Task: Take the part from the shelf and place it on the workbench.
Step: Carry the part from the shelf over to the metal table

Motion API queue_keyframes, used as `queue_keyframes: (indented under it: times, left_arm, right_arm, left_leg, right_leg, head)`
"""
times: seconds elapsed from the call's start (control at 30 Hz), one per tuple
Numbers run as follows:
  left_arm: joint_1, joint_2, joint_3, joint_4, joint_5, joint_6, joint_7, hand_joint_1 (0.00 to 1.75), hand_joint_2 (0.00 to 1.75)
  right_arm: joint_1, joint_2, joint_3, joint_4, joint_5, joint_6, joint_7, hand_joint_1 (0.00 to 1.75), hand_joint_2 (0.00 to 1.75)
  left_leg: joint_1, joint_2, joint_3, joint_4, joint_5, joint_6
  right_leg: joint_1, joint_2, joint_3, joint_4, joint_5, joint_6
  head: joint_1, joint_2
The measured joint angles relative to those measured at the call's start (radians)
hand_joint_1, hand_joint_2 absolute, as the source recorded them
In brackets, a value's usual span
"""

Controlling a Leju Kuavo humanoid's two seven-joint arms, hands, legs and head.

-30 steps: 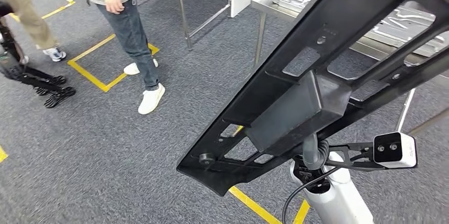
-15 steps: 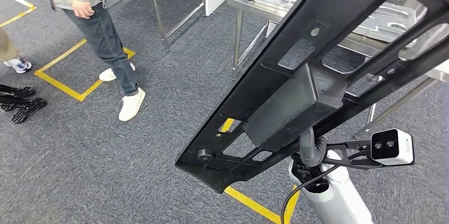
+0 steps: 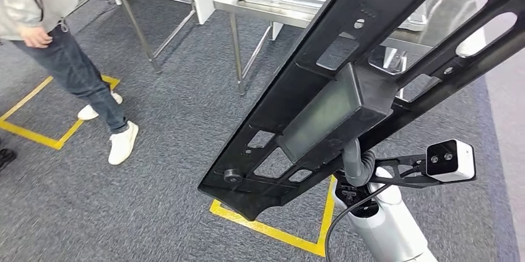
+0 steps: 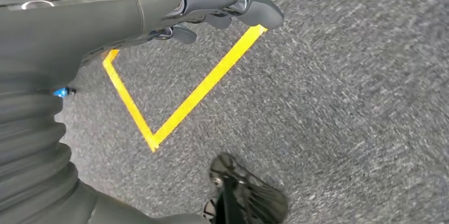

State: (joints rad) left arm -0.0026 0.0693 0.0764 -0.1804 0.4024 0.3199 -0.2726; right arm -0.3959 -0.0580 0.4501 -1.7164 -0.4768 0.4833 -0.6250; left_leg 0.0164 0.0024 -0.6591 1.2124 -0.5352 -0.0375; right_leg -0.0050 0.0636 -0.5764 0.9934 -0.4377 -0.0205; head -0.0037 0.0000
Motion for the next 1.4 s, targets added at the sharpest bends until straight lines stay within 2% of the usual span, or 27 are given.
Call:
queue_keyframes:
  times: [0.07, 0.13, 0.2, 0.23, 0.3, 0.37, 0.4, 0.43, 0.47, 0.5, 0.53, 0.6, 0.63, 0.67, 0.73, 0.8, 0.87, 0.9, 0.93, 0.97, 1.0, 1.07, 1.13, 1.23, 1.3, 1.33, 1.4]
  left_arm:
    - [0.001, 0.001, 0.000, 0.000, 0.002, 0.000, 0.000, 0.00, 1.75]
    - [0.000, 0.002, 0.001, 0.000, 0.004, 0.000, -0.001, 0.00, 1.75]
    - [-0.003, 0.002, 0.001, 0.000, 0.005, 0.000, -0.002, 0.00, 1.75]
    - [-0.005, 0.001, 0.001, 0.000, 0.005, -0.001, -0.002, 0.00, 1.75]
    - [-0.004, 0.000, 0.001, 0.000, 0.005, -0.002, -0.003, 0.00, 1.75]
    - [0.000, -0.001, 0.001, 0.000, 0.006, -0.003, -0.005, 0.00, 1.75]
    - [0.001, -0.001, 0.001, 0.000, 0.006, -0.003, -0.006, 0.00, 1.75]
    - [0.002, -0.001, 0.001, 0.000, 0.006, -0.003, -0.006, 0.00, 1.75]
    - [0.002, -0.002, 0.002, 0.000, 0.006, -0.003, -0.006, 0.00, 1.75]
    - [0.002, -0.002, 0.002, 0.000, 0.006, -0.003, -0.006, 0.00, 1.75]
    - [0.001, -0.003, 0.002, 0.000, 0.006, -0.004, -0.006, 0.00, 1.75]
    - [-0.001, -0.005, 0.001, 0.000, 0.006, -0.004, -0.006, 0.00, 1.75]
    - [-0.001, -0.005, 0.001, 0.000, 0.006, -0.004, -0.006, 0.00, 1.75]
    - [-0.002, -0.006, 0.001, 0.000, 0.006, -0.005, -0.006, 0.00, 1.75]
    - [-0.004, -0.006, 0.001, 0.000, 0.004, -0.006, -0.006, 0.00, 1.75]
    - [-0.004, -0.007, 0.001, 0.000, 0.002, -0.007, -0.006, 0.00, 1.75]
    - [-0.002, -0.007, 0.001, 0.000, 0.000, -0.009, -0.006, 0.00, 1.75]
    - [-0.001, -0.006, 0.001, 0.000, -0.001, -0.011, -0.005, 0.00, 1.75]
    - [-0.001, -0.006, 0.001, 0.000, -0.002, -0.013, -0.004, 0.00, 1.75]
    - [-0.001, -0.006, 0.001, 0.000, -0.002, -0.015, -0.003, 0.00, 1.75]
    - [0.000, -0.006, 0.001, 0.000, -0.002, -0.016, -0.003, 0.00, 1.75]
    - [0.000, -0.004, 0.001, 0.000, -0.002, -0.019, -0.002, 0.00, 1.75]
    - [-0.001, -0.003, 0.001, 0.000, -0.004, -0.020, -0.001, 0.00, 1.75]
    - [-0.006, -0.001, 0.001, 0.000, -0.008, -0.023, -0.001, 0.00, 1.75]
    - [-0.006, -0.001, 0.001, 0.000, -0.010, -0.024, -0.001, 0.00, 1.75]
    - [-0.005, -0.001, 0.001, 0.000, -0.011, -0.024, -0.002, 0.00, 1.75]
    - [-0.003, -0.001, 0.001, 0.000, -0.012, -0.024, -0.003, 0.00, 1.75]
  right_arm:
    - [0.000, 0.000, 0.000, 0.002, -0.002, 0.001, 0.000, 1.75, 1.75]
    - [-0.001, 0.000, 0.001, 0.002, -0.002, 0.001, 0.000, 1.75, 1.75]
    - [0.000, 0.000, 0.001, 0.002, -0.002, 0.002, 0.000, 1.75, 1.75]
    - [0.000, 0.000, 0.001, 0.002, -0.002, 0.002, 0.000, 1.75, 1.75]
    - [-0.002, 0.000, 0.001, 0.003, -0.002, 0.002, 0.000, 1.75, 1.75]
    - [-0.003, -0.001, 0.002, 0.004, -0.002, 0.002, 0.000, 1.75, 1.75]
    - [-0.001, -0.001, 0.002, 0.005, -0.002, 0.002, 0.000, 1.75, 1.75]
    - [0.002, -0.001, 0.002, 0.006, -0.002, 0.002, 0.000, 1.75, 1.75]
    - [0.004, -0.001, 0.002, 0.007, -0.002, 0.002, 0.000, 1.75, 1.75]
    - [0.006, -0.001, 0.002, 0.007, -0.002, 0.003, 0.000, 1.75, 1.75]
    - [0.007, -0.002, 0.002, 0.007, -0.002, 0.004, 0.000, 1.75, 1.75]
    - [0.008, -0.001, 0.002, 0.005, -0.002, 0.006, 0.000, 1.75, 1.75]
    - [0.009, -0.001, 0.002, 0.003, -0.002, 0.006, 0.000, 1.75, 1.75]
    - [0.010, -0.001, 0.002, 0.002, -0.002, 0.006, 0.000, 1.75, 1.75]
    - [0.015, -0.002, 0.002, 0.000, 0.001, 0.006, 0.001, 1.75, 1.75]
    - [0.019, -0.001, 0.002, -0.004, 0.009, 0.005, 0.002, 1.75, 1.75]
    - [0.022, 0.000, 0.002, -0.006, 0.026, 0.001, 0.001, 1.75, 1.75]
    - [0.025, 0.000, 0.002, -0.006, 0.036, -0.001, 0.000, 1.75, 1.75]
    - [0.028, 0.000, 0.002, -0.006, 0.045, -0.002, -0.001, 1.75, 1.75]
    - [0.031, 0.000, 0.002, -0.006, 0.051, -0.001, -0.002, 1.75, 1.75]
    - [0.033, 0.000, 0.002, -0.006, 0.054, -0.001, -0.004, 1.75, 1.75]
    - [0.034, 0.000, 0.002, -0.007, 0.056, -0.002, -0.007, 1.75, 1.75]
    - [0.034, 0.000, 0.002, -0.008, 0.060, -0.004, -0.009, 1.75, 1.75]
    - [0.038, 0.000, 0.001, -0.010, 0.067, -0.007, -0.010, 1.75, 1.75]
    - [0.040, 0.000, 0.001, -0.014, 0.069, -0.008, -0.012, 1.75, 1.75]
    - [0.041, 0.000, 0.000, -0.015, 0.071, -0.008, -0.013, 1.75, 1.75]
    - [0.047, 0.000, 0.000, -0.017, 0.076, -0.007, -0.015, 1.75, 1.75]
  left_leg:
    - [0.002, -0.036, 0.057, -0.138, 0.065, 0.007]
    - [0.002, -0.061, 0.082, -0.202, 0.079, 0.016]
    - [-0.001, -0.049, 0.086, -0.206, 0.078, 0.027]
    - [0.000, -0.039, 0.089, -0.210, 0.080, 0.033]
    - [0.005, -0.017, 0.094, -0.220, 0.085, 0.044]
    - [0.003, 0.004, 0.095, -0.222, 0.085, 0.050]
    - [0.003, 0.015, 0.095, -0.222, 0.085, 0.051]
    - [0.002, 0.026, 0.095, -0.222, 0.084, 0.051]
    - [0.002, 0.036, 0.096, -0.221, 0.082, 0.050]
    - [0.002, 0.046, 0.098, -0.221, 0.080, 0.049]
    - [0.002, 0.055, 0.101, -0.221, 0.077, 0.047]
    - [-0.003, 0.071, 0.107, -0.218, 0.070, 0.038]
    - [-0.005, 0.078, 0.109, -0.217, 0.067, 0.033]
    - [-0.007, 0.086, 0.112, -0.217, 0.064, 0.027]
    - [-0.005, 0.098, 0.117, -0.218, 0.059, 0.015]
    - [-0.002, 0.068, 0.104, -0.177, 0.029, 0.004]
    - [0.000, 0.022, 0.048, -0.056, -0.034, -0.002]
    - [0.000, 0.013, 0.011, 0.014, -0.063, -0.003]
    - [0.000, 0.009, -0.017, 0.065, -0.075, -0.004]
    - [0.000, 0.007, -0.029, 0.081, -0.068, -0.003]
    - [0.000, 0.007, -0.020, 0.053, -0.040, 0.000]
    - [-0.001, 0.002, 0.039, -0.087, 0.037, 0.010]
    - [-0.005, -0.004, 0.085, -0.192, 0.075, 0.022]
    - [-0.008, -0.004, 0.094, -0.214, 0.079, 0.037]
    - [-0.003, 0.001, 0.099, -0.224, 0.085, 0.048]
    - [-0.001, 0.004, 0.101, -0.228, 0.087, 0.052]
    - [-0.001, 0.007, 0.099, -0.228, 0.087, 0.056]
  right_leg:
    - [0.000, 0.023, -0.002, 0.007, -0.004, 0.006]
    - [-0.001, 0.041, -0.009, 0.011, -0.005, 0.016]
    - [-0.003, 0.058, -0.014, 0.009, -0.002, 0.029]
    - [-0.003, 0.055, -0.015, 0.012, -0.004, 0.034]
    - [0.000, 0.016, -0.041, 0.065, -0.037, 0.042]
    - [0.000, -0.035, -0.106, 0.197, -0.102, 0.047]
    - [-0.001, -0.047, -0.141, 0.265, -0.127, 0.049]
    - [-0.003, -0.053, -0.164, 0.306, -0.135, 0.050]
    - [-0.004, -0.057, -0.166, 0.308, -0.123, 0.050]
    - [-0.005, -0.061, -0.147, 0.268, -0.094, 0.049]
    - [-0.004, -0.073, -0.110, 0.195, -0.057, 0.046]
    - [0.003, -0.109, -0.039, 0.056, -0.009, 0.036]
    - [0.007, -0.120, -0.021, 0.018, 0.000, 0.030]
    - [0.010, -0.120, -0.017, 0.007, -0.001, 0.025]
    - [0.008, -0.098, -0.016, 0.004, 0.002, 0.014]
    - [0.003, -0.080, -0.012, -0.003, 0.007, 0.002]
    - [0.002, -0.068, -0.010, -0.006, 0.009, -0.006]
    - [0.003, -0.062, -0.011, -0.005, 0.009, -0.008]
    - [0.004, -0.055, -0.011, -0.004, 0.008, -0.009]
    - [0.006, -0.048, -0.010, -0.003, 0.007, -0.009]
    - [0.007, -0.041, -0.009, -0.001, 0.006, -0.009]
    - [0.009, -0.030, -0.005, 0.002, 0.002, -0.006]
    - [0.013, -0.025, -0.003, 0.004, -0.001, 0.001]
    - [0.011, -0.024, -0.005, 0.006, -0.003, 0.017]
    - [0.010, -0.034, -0.017, 0.035, -0.026, 0.028]
    - [0.008, -0.041, -0.037, 0.080, -0.053, 0.033]
    - [0.002, -0.050, -0.103, 0.217, -0.119, 0.042]
  head:
    - [0.000, 0.000]
    - [0.001, 0.000]
    - [0.001, 0.000]
    - [0.000, 0.000]
    - [0.005, 0.000]
    - [0.012, 0.000]
    - [0.012, 0.000]
    - [0.013, 0.000]
    - [0.013, 0.000]
    - [0.013, 0.000]
    - [0.013, 0.000]
    - [0.012, 0.000]
    - [0.012, 0.000]
    - [0.012, 0.000]
    - [0.012, 0.000]
    - [0.008, 0.000]
    - [0.001, 0.000]
    - [-0.001, 0.000]
    - [-0.002, 0.000]
    - [-0.002, 0.000]
    - [-0.002, 0.000]
    - [-0.002, 0.000]
    - [-0.002, 0.000]
    - [-0.002, 0.000]
    - [0.001, 0.000]
    - [0.002, 0.000]
    - [0.005, 0.000]
